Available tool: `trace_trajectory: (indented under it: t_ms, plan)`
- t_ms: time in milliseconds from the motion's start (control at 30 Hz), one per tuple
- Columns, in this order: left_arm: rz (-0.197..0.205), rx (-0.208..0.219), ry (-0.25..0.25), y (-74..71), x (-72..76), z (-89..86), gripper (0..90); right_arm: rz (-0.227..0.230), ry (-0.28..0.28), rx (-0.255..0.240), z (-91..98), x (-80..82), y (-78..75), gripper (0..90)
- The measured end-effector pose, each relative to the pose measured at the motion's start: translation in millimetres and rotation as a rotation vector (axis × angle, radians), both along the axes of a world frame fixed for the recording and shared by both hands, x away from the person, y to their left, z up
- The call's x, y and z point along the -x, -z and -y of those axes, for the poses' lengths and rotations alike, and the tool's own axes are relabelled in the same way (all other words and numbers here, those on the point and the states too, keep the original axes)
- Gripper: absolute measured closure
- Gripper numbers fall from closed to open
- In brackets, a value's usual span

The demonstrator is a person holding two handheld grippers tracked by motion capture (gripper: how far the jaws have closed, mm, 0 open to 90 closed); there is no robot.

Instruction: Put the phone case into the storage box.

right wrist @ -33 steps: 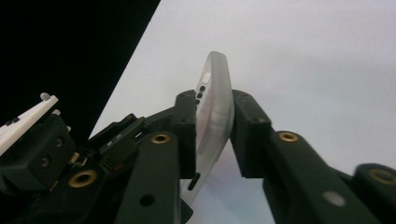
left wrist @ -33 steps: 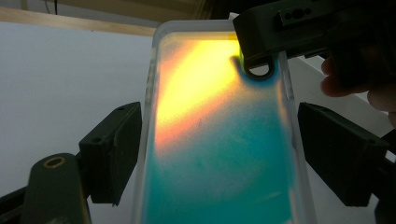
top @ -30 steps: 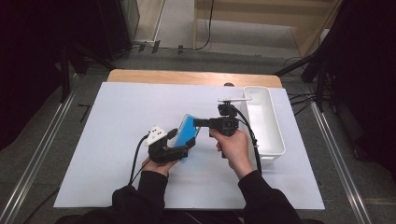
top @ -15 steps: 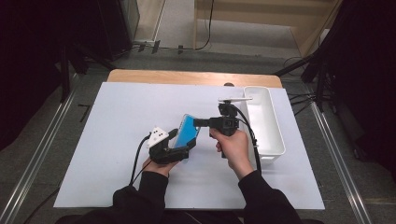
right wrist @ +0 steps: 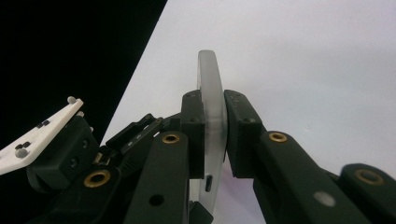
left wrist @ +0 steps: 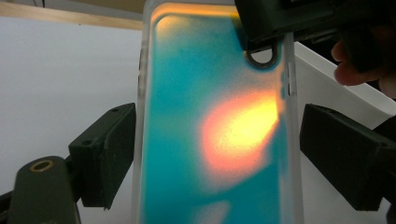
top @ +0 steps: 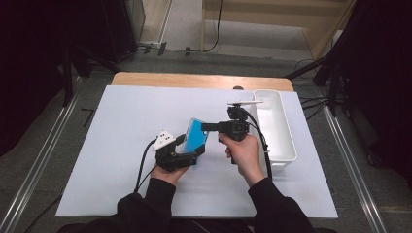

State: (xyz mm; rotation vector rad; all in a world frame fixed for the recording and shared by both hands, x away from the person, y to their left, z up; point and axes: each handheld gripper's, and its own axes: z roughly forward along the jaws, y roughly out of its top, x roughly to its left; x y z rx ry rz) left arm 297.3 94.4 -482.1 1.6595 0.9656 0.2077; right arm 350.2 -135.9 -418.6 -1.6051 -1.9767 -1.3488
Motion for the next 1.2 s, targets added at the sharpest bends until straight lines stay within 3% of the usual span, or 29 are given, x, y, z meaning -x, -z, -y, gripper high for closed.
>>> trace_trajectory:
  t_ms: [167,233,433,467,667,800,867,1000,1200]
  plan:
    - [-0.005,-0.028,0.019,-3.2,0.1,1.0,12.1,-0.001,0.004,0.012,2.0,0.9,-3.4,77.2]
    - [-0.015,-0.021,0.019,-3.8,-0.2,0.6,12.1,0.014,0.008,0.019,4.5,0.7,-4.8,77.2]
    - [-0.028,-0.057,0.026,-7.4,-0.9,-0.7,12.1,0.034,0.019,0.043,12.1,1.3,-10.1,77.2]
    - [-0.029,-0.055,0.029,-8.0,-1.2,-1.0,12.1,0.056,0.022,0.051,13.2,0.7,-10.0,77.1]
    - [-0.072,-0.052,0.067,-11.2,-3.7,-5.0,12.8,0.087,0.025,0.093,19.2,1.7,-14.3,77.1]
    - [-0.081,-0.057,0.078,-15.0,-4.3,-7.5,12.9,0.121,0.010,0.114,22.0,3.0,-17.0,77.1]
    - [-0.090,-0.088,0.079,-17.9,-4.9,-8.2,14.1,0.145,0.000,0.128,22.8,3.9,-18.9,77.1]
    - [-0.099,-0.091,0.096,-22.4,-5.7,-10.3,14.1,0.183,-0.022,0.171,23.2,5.5,-22.2,77.1]
    - [-0.122,-0.067,0.125,-29.8,-7.3,-14.5,14.1,0.210,-0.055,0.184,25.3,7.4,-26.7,77.1]
